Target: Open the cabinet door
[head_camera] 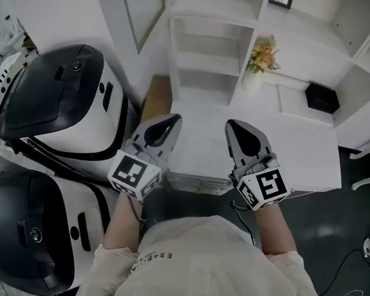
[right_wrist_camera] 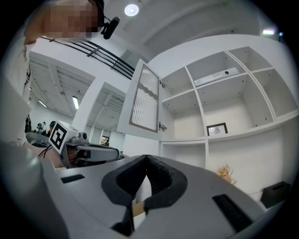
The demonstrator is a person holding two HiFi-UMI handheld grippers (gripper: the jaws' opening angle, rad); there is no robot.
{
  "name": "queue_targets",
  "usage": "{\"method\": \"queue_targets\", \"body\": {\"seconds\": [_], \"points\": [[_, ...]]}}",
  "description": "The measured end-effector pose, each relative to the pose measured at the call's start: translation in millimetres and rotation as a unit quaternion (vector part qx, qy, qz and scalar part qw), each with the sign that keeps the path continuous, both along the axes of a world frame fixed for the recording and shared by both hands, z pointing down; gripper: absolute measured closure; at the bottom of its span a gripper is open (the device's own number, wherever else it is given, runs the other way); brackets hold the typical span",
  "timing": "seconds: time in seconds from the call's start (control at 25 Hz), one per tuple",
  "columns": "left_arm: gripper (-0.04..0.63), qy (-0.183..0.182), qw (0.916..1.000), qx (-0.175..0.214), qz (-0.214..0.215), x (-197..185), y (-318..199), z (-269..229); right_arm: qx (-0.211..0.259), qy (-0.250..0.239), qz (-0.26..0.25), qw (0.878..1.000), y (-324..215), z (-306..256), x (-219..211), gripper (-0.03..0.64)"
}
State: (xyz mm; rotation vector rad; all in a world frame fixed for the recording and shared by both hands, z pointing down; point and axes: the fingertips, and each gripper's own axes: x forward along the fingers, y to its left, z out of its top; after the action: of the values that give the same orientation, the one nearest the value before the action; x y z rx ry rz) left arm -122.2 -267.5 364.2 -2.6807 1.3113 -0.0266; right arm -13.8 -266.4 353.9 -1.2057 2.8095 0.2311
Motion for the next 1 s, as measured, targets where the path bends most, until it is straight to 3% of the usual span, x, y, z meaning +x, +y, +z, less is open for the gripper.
{"method": "queue_targets", "body": {"seconds": [1.0], "points": [[0.592, -0.018, 0.9996, -0.014, 0.017, 40.4, -29.6, 10.3, -0.009, 0.012, 0.016, 1.000, -28.5, 11.9, 32.6, 0.602]]}}
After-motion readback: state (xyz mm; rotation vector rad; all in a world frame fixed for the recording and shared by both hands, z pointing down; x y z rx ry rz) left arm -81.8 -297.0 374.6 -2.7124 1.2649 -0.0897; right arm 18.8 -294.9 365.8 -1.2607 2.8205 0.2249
